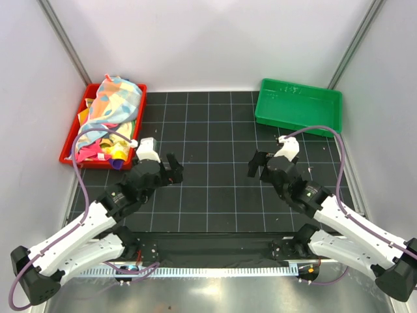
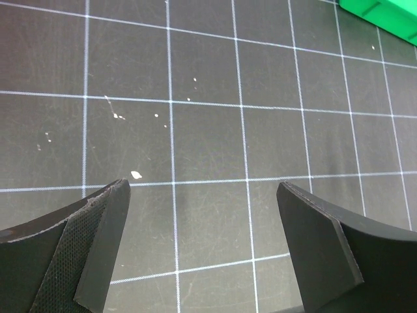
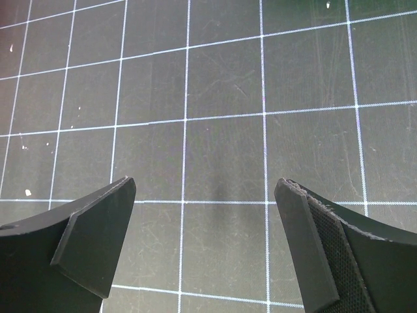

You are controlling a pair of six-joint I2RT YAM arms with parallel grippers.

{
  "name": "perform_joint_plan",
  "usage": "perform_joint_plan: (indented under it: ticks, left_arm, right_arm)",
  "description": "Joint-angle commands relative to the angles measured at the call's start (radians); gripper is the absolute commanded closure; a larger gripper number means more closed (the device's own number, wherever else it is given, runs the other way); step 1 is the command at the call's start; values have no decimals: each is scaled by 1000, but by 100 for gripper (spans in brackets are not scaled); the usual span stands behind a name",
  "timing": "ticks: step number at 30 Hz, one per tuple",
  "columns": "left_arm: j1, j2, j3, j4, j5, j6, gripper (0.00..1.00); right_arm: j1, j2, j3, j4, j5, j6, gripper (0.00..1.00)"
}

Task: Fold and stack the towels
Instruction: Grab crumpled towel

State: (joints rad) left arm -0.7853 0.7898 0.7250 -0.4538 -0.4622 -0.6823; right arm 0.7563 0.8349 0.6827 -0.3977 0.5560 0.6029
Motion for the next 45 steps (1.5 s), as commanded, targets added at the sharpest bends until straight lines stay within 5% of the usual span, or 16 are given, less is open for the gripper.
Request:
perform_joint_plan:
  ticks: [1,11,18,30,45]
  left_arm:
    - [-2,11,27,40,-68,-17,0]
    - [90,178,149,43,-343,-83,0]
    - [443,340,257,130,-319,-138,0]
    - [811,722,503,340,-247,-120,2]
    - [925,1054,702,299,-216,-124,17]
  right_arm:
    - [2,-28,20,25,-7,-12,0]
    - [2,10,44,62,-96,-38,0]
    - [2,116,112,112,-148,-89,0]
    - [2,381,150,327,-335,-71,0]
    - [1,480,135,415,-418,-64,0]
